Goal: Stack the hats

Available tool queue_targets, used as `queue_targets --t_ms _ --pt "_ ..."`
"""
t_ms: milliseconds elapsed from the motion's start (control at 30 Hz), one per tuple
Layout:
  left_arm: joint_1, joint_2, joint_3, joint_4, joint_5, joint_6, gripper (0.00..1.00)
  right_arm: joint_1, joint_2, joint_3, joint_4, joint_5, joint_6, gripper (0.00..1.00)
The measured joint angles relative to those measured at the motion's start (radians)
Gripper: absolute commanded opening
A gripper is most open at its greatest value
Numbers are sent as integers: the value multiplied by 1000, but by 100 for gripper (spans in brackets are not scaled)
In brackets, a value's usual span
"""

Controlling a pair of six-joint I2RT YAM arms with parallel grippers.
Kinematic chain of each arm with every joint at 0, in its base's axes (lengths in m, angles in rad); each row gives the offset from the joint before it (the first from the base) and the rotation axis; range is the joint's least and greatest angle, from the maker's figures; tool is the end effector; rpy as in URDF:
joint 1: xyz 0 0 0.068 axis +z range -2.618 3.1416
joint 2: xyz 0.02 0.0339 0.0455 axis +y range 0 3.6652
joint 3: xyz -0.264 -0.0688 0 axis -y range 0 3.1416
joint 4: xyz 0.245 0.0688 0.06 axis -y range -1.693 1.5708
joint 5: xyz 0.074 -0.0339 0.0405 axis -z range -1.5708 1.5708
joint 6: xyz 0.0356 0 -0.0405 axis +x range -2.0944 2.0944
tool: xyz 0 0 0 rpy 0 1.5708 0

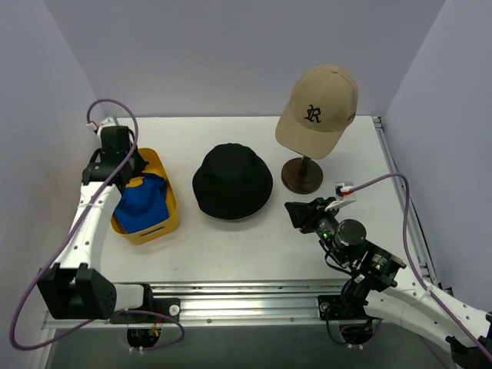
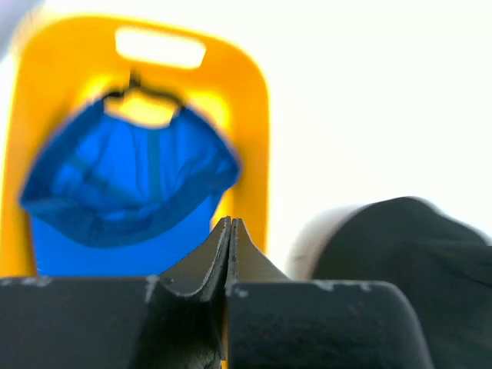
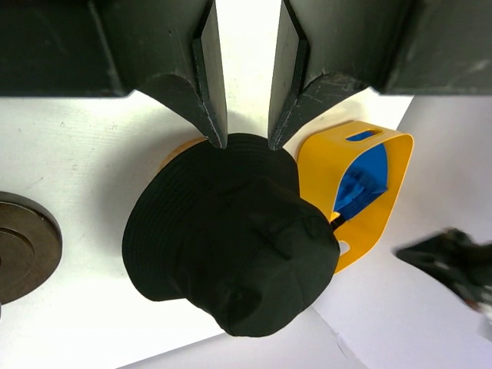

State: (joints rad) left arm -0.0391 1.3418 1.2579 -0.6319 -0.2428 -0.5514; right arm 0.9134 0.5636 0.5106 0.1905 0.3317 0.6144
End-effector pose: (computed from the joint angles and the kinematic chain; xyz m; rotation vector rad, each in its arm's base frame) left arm 0.2913 -0.0028 0.3386 -0.6935 2.1527 -0.0358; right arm 0.1016 0.1127 0.3162 0.0614 1.5206 1.0060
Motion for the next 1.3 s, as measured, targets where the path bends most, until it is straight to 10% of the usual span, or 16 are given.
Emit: queue_targets --t_ms 133,267,633,1133,1300 --pt "0 -134 56 -5 6 21 4 5 24 10 -1 -9 -15 26" --pt "0 -133 24 4 20 40 45 13 53 42 0 -27 -24 27" --pt "2 276 -46 15 35 21 62 25 26 42 -8 -42 -41 27" --pt "2 444 -66 115 20 10 55 31 -47 42 -63 -33 -73 27" --pt "2 478 -64 122 5 0 15 31 -47 42 -66 -33 -78 27"
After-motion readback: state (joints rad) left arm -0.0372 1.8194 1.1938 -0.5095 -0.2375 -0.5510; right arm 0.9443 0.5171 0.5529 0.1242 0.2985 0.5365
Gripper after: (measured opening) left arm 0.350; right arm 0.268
